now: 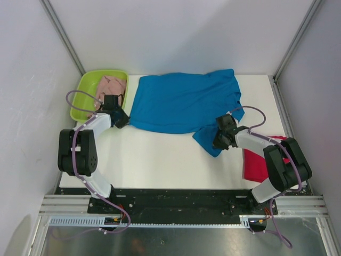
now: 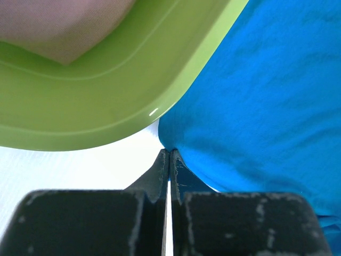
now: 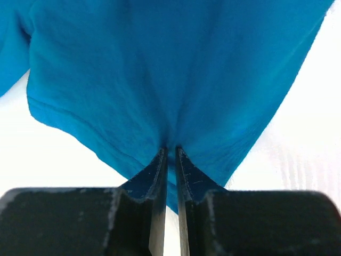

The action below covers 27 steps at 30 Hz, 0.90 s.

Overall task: Fold and stack the t-shirts
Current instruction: Grap the side of the flattened tshirt closest away from the robot with both arms

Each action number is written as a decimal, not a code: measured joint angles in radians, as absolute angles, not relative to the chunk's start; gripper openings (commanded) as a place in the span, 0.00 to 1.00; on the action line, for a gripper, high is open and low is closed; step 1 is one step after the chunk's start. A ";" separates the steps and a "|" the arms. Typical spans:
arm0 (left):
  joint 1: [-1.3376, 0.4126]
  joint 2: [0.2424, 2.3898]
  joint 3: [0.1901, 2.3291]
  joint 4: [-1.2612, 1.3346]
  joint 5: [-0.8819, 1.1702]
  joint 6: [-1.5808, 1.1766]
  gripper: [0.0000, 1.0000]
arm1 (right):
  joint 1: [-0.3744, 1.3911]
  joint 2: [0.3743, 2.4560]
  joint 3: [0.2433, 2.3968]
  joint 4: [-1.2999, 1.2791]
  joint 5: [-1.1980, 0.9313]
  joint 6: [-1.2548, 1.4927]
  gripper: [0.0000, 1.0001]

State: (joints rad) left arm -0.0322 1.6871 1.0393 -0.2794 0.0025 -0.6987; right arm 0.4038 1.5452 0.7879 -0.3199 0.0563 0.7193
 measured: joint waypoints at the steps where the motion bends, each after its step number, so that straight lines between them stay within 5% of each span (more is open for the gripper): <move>1: -0.032 1.687 1.039 -0.280 0.002 -0.699 0.00 | 0.410 1.548 0.789 -0.314 0.057 0.726 0.15; 9: -0.032 1.683 1.039 -0.289 0.002 -0.699 0.00 | 0.402 1.505 0.753 -0.324 0.066 0.750 0.15; 21: -0.032 1.571 0.909 -0.313 -0.024 -0.699 0.00 | 0.302 1.141 0.583 -0.579 0.030 0.764 0.15; 27: -0.032 1.509 0.826 -0.344 -0.056 -0.699 0.01 | 0.320 1.079 0.583 -0.626 0.019 0.772 0.34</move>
State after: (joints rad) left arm -0.0319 1.5089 0.8257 -0.3443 -0.0555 -0.6994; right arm 0.3199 1.0786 0.5831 -0.6262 0.0193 0.7715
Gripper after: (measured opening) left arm 0.012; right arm 0.236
